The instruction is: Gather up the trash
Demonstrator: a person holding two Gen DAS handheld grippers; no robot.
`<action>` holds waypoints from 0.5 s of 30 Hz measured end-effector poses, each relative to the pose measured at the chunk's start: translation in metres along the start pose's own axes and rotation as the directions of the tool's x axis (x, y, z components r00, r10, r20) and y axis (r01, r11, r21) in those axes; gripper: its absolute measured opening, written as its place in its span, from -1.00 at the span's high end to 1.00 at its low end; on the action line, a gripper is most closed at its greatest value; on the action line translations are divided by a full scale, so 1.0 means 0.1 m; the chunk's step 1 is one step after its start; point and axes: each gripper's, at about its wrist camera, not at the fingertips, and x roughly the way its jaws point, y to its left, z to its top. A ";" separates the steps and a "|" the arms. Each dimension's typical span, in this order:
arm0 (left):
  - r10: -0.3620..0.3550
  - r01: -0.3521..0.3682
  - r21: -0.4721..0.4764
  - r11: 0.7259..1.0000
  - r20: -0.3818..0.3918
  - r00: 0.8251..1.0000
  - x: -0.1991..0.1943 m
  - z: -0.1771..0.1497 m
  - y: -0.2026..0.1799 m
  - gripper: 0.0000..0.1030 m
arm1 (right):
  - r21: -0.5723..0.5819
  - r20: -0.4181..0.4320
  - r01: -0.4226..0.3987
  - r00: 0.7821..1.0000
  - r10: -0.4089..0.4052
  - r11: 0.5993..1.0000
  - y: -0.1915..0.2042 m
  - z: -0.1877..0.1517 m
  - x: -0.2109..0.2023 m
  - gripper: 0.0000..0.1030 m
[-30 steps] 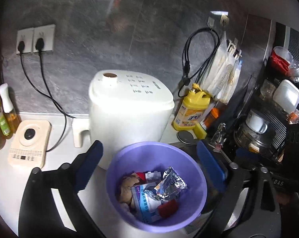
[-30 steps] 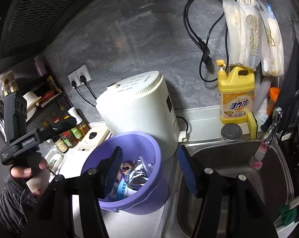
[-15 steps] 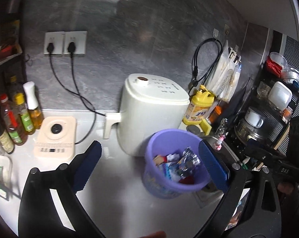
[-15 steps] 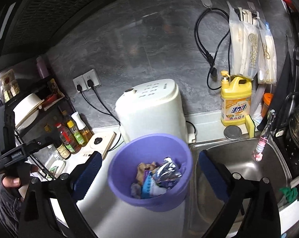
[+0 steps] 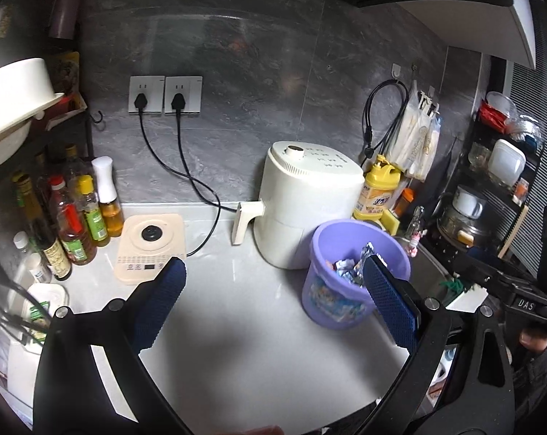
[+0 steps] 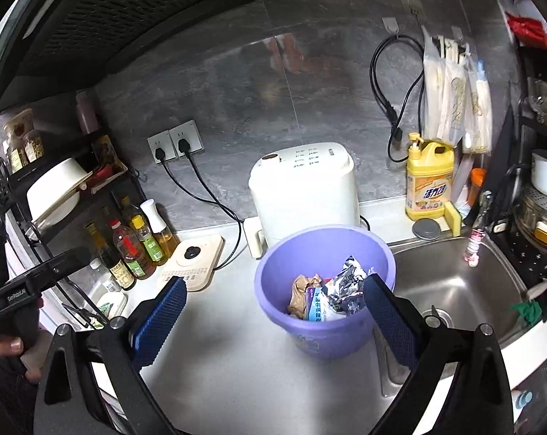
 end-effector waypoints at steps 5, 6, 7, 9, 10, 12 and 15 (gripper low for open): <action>0.010 -0.010 0.000 1.000 0.004 1.000 -0.23 -0.13 0.12 -0.89 | -0.003 0.001 0.005 1.000 -0.005 1.000 0.17 -0.18 -0.14 -0.86; 0.013 -0.013 -0.001 1.000 0.001 1.000 -0.26 -0.15 0.14 -0.89 | -0.004 -0.001 0.004 1.000 -0.004 1.000 0.21 -0.22 -0.17 -0.86; 0.018 -0.018 -0.002 1.000 0.001 1.000 -0.30 -0.18 0.17 -0.89 | -0.004 0.000 0.004 1.000 -0.004 1.000 0.24 -0.24 -0.19 -0.85; 0.028 -0.028 -0.007 1.000 0.004 1.000 -0.39 -0.21 0.21 -0.89 | -0.004 0.025 0.017 1.000 -0.017 1.000 0.27 -0.30 -0.26 -0.85; 0.028 -0.028 -0.007 1.000 0.006 1.000 -0.41 -0.22 0.22 -0.89 | -0.008 0.028 0.017 0.999 -0.017 1.000 0.30 -0.32 -0.28 -0.85; 0.043 -0.043 -0.004 0.999 0.012 0.999 -0.48 -0.25 0.25 -0.89 | -0.011 0.026 0.008 1.000 -0.007 1.000 0.33 -0.36 -0.29 -0.85; 0.049 -0.049 -0.006 0.999 0.012 0.999 -0.54 -0.28 0.28 -0.89 | -0.004 0.019 -0.009 1.000 0.009 1.000 0.36 -0.40 -0.28 -0.85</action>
